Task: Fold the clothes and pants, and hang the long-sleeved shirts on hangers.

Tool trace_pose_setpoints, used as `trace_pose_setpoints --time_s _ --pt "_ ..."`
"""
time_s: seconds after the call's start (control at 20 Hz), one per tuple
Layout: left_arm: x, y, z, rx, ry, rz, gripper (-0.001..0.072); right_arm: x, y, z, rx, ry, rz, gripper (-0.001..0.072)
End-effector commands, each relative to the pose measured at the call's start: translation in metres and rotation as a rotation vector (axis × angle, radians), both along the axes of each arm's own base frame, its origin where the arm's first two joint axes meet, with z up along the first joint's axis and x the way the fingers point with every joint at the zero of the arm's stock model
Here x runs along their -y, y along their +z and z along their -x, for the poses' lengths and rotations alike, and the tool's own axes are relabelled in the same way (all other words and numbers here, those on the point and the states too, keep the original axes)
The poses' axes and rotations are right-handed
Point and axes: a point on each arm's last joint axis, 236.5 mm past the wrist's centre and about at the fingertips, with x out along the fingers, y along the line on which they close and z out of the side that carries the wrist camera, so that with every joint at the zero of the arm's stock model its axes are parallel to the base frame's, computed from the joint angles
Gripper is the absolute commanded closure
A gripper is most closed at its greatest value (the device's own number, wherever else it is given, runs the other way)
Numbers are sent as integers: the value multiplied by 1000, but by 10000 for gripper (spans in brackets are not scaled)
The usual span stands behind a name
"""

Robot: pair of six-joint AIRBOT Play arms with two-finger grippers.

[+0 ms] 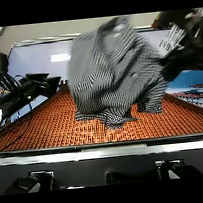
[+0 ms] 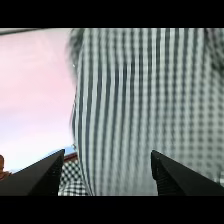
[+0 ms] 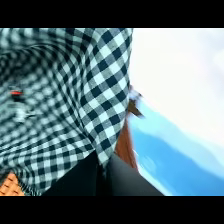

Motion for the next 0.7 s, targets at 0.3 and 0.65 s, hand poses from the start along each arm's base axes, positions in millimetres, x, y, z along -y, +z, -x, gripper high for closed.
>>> trace_pose_setpoints --time_s 0.3,0.65 --pt "-7 13 -7 -68 103 219 107 102 46 109 70 -664 -183 691" --pt "-4 9 -4 -88 89 212 106 215 117 173 423 -1208 -151 693"
